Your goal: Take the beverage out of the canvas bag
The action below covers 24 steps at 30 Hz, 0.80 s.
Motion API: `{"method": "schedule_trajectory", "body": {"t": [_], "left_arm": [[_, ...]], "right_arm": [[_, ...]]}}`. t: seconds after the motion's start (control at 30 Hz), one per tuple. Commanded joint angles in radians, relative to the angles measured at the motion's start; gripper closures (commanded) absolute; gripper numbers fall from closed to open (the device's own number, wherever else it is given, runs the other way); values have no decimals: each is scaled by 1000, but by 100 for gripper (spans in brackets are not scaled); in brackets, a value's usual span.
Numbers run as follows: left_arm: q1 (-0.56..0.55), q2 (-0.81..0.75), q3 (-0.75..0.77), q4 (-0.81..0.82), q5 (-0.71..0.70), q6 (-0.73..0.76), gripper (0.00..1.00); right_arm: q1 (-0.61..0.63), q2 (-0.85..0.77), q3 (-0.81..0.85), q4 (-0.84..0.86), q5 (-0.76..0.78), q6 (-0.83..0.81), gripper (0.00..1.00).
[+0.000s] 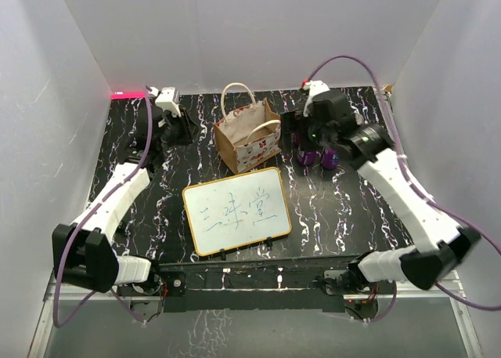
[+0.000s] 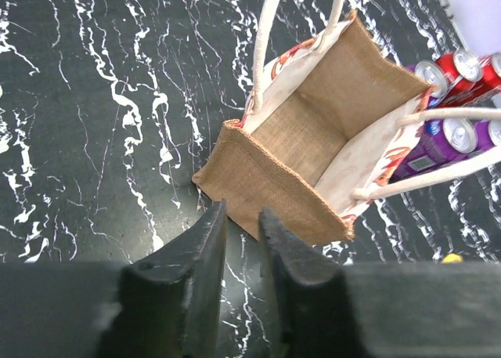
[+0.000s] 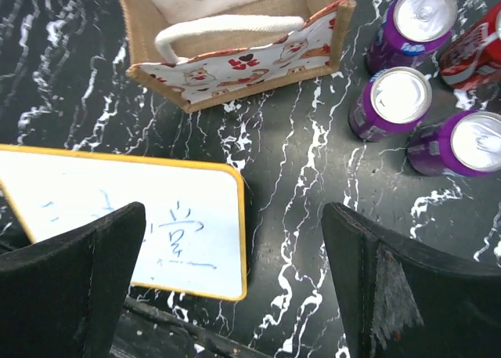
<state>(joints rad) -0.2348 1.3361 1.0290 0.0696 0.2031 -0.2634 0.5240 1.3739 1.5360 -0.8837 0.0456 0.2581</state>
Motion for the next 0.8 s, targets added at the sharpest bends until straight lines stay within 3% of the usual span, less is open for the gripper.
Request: {"method": "schedule_trajectory", "body": {"t": [0.0, 0.07, 0.17, 0.43, 0.77], "left_arm": [[3, -158, 76, -111, -40, -39, 68], [2, -233, 100, -146, -31, -68, 49], [2, -342, 154, -221, -34, -100, 30], [0, -571, 264, -381, -66, -105, 5], [1, -699, 333, -411, -96, -160, 3]], "right_arm": [[0, -213, 60, -14, 14, -16, 2], [0, -294, 63, 5, 11, -17, 2], [0, -392, 86, 9, 17, -11, 2], [1, -523, 202, -63, 62, 17, 2], [0, -500, 352, -125, 143, -62, 2]]}}
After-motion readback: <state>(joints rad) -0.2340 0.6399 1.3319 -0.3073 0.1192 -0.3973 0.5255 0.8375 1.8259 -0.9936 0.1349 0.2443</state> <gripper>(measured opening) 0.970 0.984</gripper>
